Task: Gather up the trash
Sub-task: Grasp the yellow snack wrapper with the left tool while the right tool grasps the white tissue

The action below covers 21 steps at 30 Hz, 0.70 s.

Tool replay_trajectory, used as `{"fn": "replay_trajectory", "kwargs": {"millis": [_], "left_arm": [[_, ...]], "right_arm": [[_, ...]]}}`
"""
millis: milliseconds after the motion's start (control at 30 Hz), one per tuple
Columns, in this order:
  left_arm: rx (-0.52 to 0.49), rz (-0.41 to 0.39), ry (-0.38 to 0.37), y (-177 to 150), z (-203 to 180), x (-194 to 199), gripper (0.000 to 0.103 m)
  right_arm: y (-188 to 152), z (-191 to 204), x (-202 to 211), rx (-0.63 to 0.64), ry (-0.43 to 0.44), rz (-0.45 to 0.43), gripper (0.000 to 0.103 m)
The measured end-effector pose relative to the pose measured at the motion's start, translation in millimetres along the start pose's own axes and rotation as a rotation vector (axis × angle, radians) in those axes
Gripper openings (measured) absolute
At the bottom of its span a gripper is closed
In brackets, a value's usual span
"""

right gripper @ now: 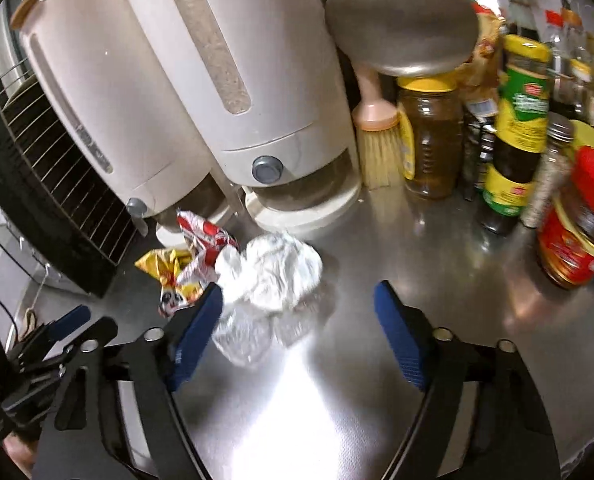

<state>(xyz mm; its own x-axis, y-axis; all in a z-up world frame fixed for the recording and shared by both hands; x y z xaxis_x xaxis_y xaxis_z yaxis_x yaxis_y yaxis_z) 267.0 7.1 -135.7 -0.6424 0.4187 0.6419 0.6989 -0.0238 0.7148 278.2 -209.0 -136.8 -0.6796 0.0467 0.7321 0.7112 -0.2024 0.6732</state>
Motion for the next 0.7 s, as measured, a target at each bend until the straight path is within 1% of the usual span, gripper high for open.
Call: {"fn": "replay_trajectory", "kwargs": {"millis": [67, 167, 300, 333, 433, 500, 567, 600, 667, 700], "left_arm": [[-0.001, 0.008, 0.003, 9, 2, -11, 0.070], [-0.002, 0.030, 0.008, 16, 5, -29, 0.066], [0.021, 0.054, 0.012, 21, 14, -50, 0.063], [0.031, 0.058, 0.012, 21, 17, -56, 0.060], [0.050, 0.063, -0.001, 23, 21, -65, 0.058], [0.045, 0.069, -0.014, 23, 20, -72, 0.054], [0.035, 0.086, -0.021, 23, 18, -79, 0.047], [0.033, 0.094, -0.026, 23, 17, -81, 0.045], [0.032, 0.111, -0.035, 21, 16, -87, 0.035], [0.030, 0.117, -0.037, 20, 15, -88, 0.032]], "right_arm": [[5, 5, -9, -0.001, 0.013, 0.007, 0.066], [11, 12, -26, 0.000, 0.029, 0.041, 0.059], [11, 22, -47, 0.015, 0.031, 0.082, 0.057], [11, 23, -50, 0.017, 0.026, 0.085, 0.057], [11, 26, -59, 0.013, 0.033, 0.097, 0.057], [10, 28, -65, 0.025, 0.036, 0.107, 0.049], [7, 32, -69, 0.048, 0.033, 0.120, 0.042], [5, 33, -72, 0.059, 0.035, 0.129, 0.040], [2, 35, -74, 0.076, 0.032, 0.136, 0.027], [0, 36, -74, 0.089, 0.028, 0.135, 0.022]]}}
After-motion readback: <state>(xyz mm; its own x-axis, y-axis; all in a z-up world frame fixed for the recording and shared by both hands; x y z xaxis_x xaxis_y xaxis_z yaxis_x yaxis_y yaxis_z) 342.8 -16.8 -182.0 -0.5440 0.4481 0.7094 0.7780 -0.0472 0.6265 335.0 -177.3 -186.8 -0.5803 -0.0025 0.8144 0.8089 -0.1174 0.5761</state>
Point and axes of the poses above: each gripper's, at about its wrist camera, not at the fingertips, and x roughly against the way its jaws point, z to its left, y to its top, the point moved 1 cm from there along -x, roughly the way its jaws point, and after that the axes turned 15 degrees about -y, right-handed, at the moved point
